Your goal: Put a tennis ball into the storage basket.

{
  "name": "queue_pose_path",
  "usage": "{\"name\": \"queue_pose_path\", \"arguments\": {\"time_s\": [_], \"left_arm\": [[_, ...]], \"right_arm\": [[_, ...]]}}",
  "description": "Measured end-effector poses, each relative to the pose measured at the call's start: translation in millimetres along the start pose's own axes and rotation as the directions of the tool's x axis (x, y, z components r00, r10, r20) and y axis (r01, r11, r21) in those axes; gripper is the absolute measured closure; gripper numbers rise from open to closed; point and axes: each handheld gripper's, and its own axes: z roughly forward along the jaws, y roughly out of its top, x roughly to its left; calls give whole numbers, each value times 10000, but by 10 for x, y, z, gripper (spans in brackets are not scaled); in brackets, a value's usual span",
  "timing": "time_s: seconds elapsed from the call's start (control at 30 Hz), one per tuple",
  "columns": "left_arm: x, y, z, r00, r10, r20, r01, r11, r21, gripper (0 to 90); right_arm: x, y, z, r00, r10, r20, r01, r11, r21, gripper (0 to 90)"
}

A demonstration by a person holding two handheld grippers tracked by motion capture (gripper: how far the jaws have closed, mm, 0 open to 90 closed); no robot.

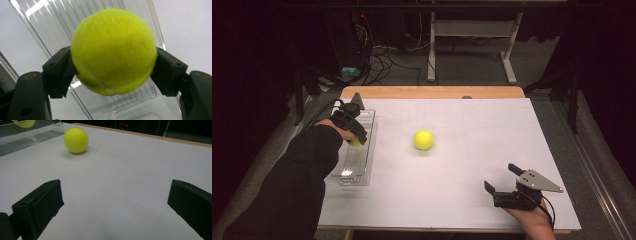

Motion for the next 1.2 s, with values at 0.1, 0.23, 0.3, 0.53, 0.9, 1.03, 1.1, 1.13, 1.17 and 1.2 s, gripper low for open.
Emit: {"name": "queue_pose_path", "arguments": {"time_s": [0.1, 0.23, 0.3, 0.53, 0.9, 1.03, 1.1, 1.13, 1.17, 1.2], "left_arm": [[6, 9, 1, 9999, -94, -39, 94, 10000, 5, 266], [24, -4, -56, 9997, -214, -78, 211, 9990, -384, 158], [22, -20, -96, 9999, -132, 25, 132, 9992, -368, 28], [-73, -106, -175, 9997, 224, 131, -217, 9983, -549, 7], [-448, -169, -183, 9925, 1224, 33, -1220, 9909, -574, 7], [-583, -185, -159, 9877, 1562, 7, -1559, 9862, -550, 7], [-648, -193, -149, 9846, 1746, 26, -1742, 9832, -550, 7], [-681, -197, -145, 9831, 1829, 22, -1825, 9817, -539, 7], [-717, -202, -140, 9820, 1887, 33, -1883, 9806, -553, 7], [-751, -207, -134, 9800, 1989, 35, -1984, 9785, -565, 7]], "right_arm": [[-4, -1, -1, 10000, 38, 1, -38, 10000, -6, 0], [0, 0, -5, 10000, 38, -3, -38, 10000, -3, 0], [0, 4, -9, 10000, 19, -1, -19, 10000, -11, 0], [-12, 10, -13, 10000, 81, 41, -80, 10000, -53, 0], [-21, 4, -15, 9999, 54, 142, -54, 10000, -12, 0], [-13, 2, -16, 9999, 5, 101, -5, 10000, -10, 0], [-12, 1, -15, 9999, -14, 100, 14, 10000, -14, 0], [-11, 1, -15, 10000, -11, 96, 12, 10000, -14, 0], [-11, 0, -15, 10000, -16, 98, 16, 10000, -15, 0], [-8, 0, -16, 10000, -5, 94, 5, 10000, -8, 0]]}}
